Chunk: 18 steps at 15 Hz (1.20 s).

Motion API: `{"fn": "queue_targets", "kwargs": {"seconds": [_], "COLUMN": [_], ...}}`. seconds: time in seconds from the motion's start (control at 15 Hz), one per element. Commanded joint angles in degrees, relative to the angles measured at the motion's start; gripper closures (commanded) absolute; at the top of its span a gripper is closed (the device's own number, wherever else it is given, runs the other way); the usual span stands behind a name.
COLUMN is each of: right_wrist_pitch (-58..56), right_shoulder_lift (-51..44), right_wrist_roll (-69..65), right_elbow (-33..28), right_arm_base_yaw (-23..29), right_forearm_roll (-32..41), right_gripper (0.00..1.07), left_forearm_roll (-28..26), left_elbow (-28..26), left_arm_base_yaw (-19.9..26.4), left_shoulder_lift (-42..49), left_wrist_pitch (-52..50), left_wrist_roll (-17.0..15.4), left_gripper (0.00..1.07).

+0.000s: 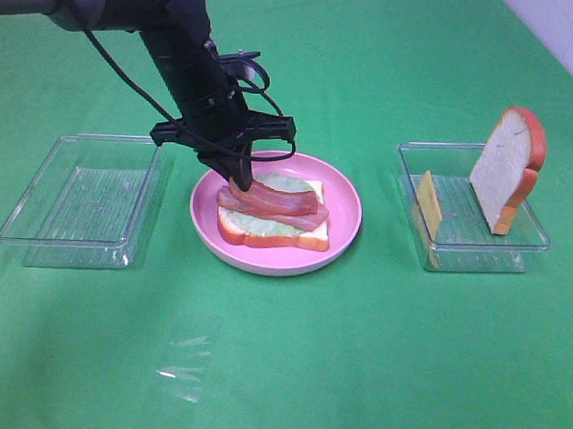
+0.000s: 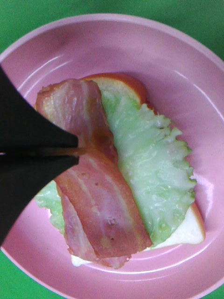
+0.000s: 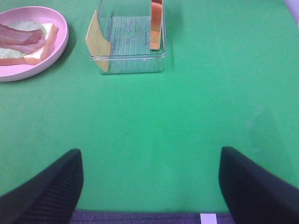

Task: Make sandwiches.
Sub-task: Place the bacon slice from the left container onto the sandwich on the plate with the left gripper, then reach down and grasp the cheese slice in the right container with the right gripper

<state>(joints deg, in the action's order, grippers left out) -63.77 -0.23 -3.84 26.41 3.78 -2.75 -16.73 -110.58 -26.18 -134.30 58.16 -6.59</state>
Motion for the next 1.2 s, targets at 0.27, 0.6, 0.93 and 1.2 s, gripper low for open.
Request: {"fn": "queue_targets", "kwargs": {"seconds": [0.27, 0.6, 0.93, 1.2], "right_wrist_pitch": [0.17, 0.17, 0.17, 0.17], "right_shoulder_lift": [-1.49, -1.49, -1.49, -1.49], "right_wrist_roll": [0.34, 0.34, 0.34, 0.34], "right_elbow": [-0.23, -0.23, -0.23, -0.23], "right_arm_base_yaw": [0.11, 0.11, 0.11, 0.11], "right_forearm_roll": [0.34, 0.34, 0.34, 0.34], "right_gripper": [0.30, 0.30, 0.30, 0.30], "left_forearm_roll": [0.29, 4.53, 19.02, 17.93], "left_elbow": [-2.86, -15.81, -10.94, 0.34], "left_arm_base_yaw": [0.00, 0.06, 8.19, 20.34], "left_shoulder_lift": [0.29, 0.80, 9.74, 16.16], "left_wrist_pitch": [4.24, 17.30, 17.30, 17.25], "left_wrist_roll": [-0.06, 1.66, 1.49, 3.55], "left_gripper": [0.06, 0.06, 0.06, 0.06]}}
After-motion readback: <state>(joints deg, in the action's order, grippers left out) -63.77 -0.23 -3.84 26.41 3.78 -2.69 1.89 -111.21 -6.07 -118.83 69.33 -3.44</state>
